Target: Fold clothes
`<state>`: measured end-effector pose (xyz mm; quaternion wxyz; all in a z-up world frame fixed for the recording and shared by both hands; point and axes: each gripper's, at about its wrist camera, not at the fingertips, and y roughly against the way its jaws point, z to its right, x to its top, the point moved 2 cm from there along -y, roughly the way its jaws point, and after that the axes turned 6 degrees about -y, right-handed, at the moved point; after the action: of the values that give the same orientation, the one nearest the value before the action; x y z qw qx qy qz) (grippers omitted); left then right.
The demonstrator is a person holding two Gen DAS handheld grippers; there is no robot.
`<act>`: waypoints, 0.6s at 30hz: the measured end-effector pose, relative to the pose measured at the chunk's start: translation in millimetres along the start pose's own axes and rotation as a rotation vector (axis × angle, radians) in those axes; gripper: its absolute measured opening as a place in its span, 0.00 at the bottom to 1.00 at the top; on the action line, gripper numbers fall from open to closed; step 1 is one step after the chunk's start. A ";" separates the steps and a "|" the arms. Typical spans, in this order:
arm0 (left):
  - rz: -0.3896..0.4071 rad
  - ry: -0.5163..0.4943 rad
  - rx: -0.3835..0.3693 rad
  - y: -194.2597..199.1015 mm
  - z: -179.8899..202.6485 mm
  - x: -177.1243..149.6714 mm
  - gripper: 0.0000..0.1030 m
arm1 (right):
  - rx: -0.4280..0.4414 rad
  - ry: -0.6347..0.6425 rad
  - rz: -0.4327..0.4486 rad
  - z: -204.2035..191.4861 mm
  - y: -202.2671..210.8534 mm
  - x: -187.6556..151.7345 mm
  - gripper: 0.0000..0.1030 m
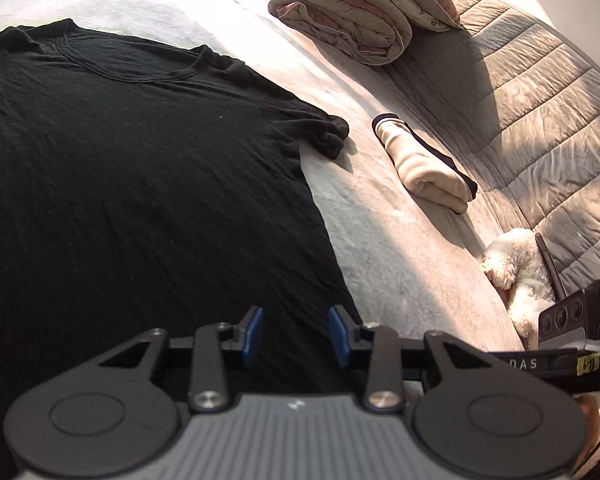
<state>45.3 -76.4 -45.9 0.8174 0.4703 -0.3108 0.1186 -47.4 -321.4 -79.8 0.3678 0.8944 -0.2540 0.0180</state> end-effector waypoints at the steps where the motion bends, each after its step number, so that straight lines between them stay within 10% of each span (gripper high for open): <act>1: -0.005 -0.007 0.009 -4.2 3.8 2.5 0.35 | 0.022 -0.004 0.009 4.4 0.7 -6.3 0.33; 9: -0.045 -0.059 0.083 -37.7 34.0 22.8 0.39 | 0.153 -0.075 0.023 25.9 3.2 -16.9 0.21; 18: -0.085 -0.236 0.342 -125.4 59.5 76.6 0.39 | 0.240 -0.075 0.014 21.8 -13.7 -2.5 0.22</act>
<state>142.3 -200.5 -63.9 0.6879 0.6254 -0.3597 0.0788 -46.6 -326.6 -105.1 0.2480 0.9302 -0.2700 0.0174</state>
